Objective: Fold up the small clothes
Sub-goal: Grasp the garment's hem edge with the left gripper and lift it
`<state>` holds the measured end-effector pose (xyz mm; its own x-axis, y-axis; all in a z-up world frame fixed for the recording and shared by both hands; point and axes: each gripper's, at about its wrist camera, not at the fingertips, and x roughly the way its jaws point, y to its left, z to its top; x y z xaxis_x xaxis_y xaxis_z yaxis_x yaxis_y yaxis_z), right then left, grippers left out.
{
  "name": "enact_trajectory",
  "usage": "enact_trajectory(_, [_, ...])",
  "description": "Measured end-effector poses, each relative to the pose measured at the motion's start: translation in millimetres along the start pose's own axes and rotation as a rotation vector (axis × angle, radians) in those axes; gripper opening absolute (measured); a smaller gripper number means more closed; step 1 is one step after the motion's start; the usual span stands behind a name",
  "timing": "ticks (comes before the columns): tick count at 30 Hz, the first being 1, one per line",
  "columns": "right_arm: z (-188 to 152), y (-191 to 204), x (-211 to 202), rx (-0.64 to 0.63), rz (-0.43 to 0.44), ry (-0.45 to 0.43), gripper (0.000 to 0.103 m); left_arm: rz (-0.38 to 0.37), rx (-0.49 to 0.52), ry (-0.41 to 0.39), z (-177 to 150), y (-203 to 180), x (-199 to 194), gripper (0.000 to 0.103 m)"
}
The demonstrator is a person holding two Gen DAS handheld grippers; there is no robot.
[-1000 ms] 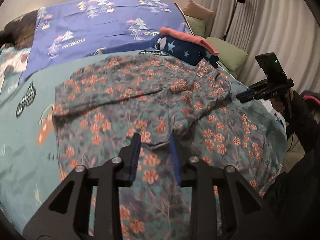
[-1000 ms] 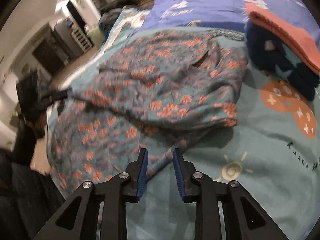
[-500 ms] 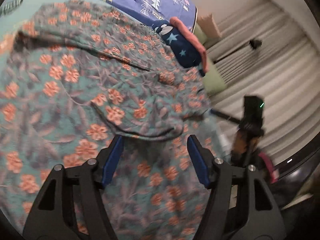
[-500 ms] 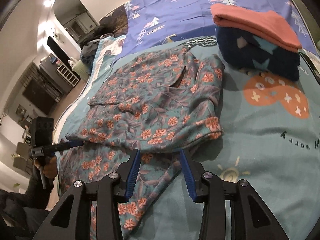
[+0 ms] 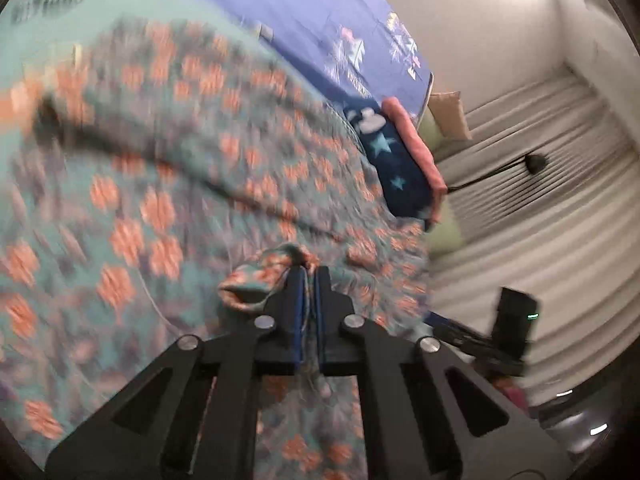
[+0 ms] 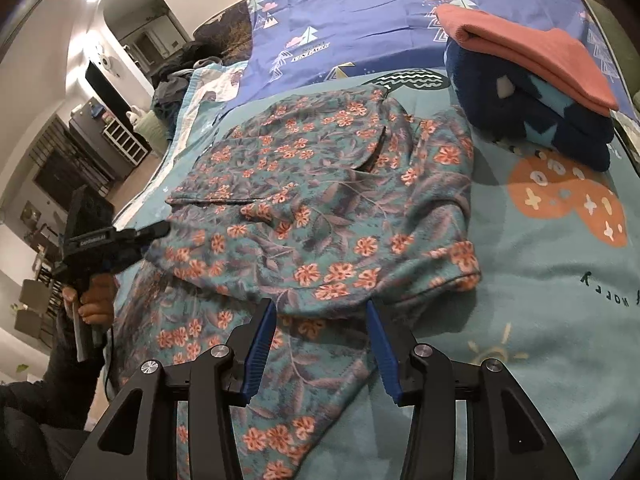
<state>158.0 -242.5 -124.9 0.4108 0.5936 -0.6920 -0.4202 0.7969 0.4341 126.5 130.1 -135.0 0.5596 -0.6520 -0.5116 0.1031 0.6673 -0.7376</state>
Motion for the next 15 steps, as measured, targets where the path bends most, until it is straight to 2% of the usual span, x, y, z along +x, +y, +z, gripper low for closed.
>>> enact_trajectory(2, [0,2,-2,0.002,-0.004,-0.006,0.047,0.005,0.109,-0.067,1,-24,-15,0.006])
enact_trajectory(4, [0,2,-4,0.006,-0.007,-0.01,0.047,0.035,0.29,-0.14,-5,-54,-37,0.006])
enact_trajectory(6, [-1,0,-4,0.016,-0.013,-0.009,0.048,0.089,0.406,-0.136,-14,-62,-43,0.007])
enact_trajectory(7, [-2,-2,-3,0.022,-0.018,-0.007,0.048,0.114,0.424,-0.1,-19,-58,-41,0.007])
enact_trajectory(8, [-3,-4,-2,0.03,-0.023,-0.005,0.049,0.15,0.419,-0.058,-23,-47,-38,0.013])
enact_trajectory(9, [-4,-6,0,0.04,-0.028,0.0,0.049,0.196,0.414,-0.023,-28,-40,-30,0.027])
enact_trajectory(11, [-6,-8,3,0.056,-0.033,0.011,0.049,0.349,0.408,0.032,-39,-20,-15,0.04])
enact_trajectory(12, [-6,-9,4,0.059,-0.034,0.015,0.049,0.382,0.4,0.044,-41,-13,-11,0.041])
enact_trajectory(14, [-7,-6,4,0.05,-0.037,0.019,0.049,0.35,0.349,0.045,-40,-3,-14,0.047])
enact_trajectory(15, [-7,-4,3,0.043,-0.039,0.019,0.049,0.32,0.324,0.038,-38,0,-17,0.058])
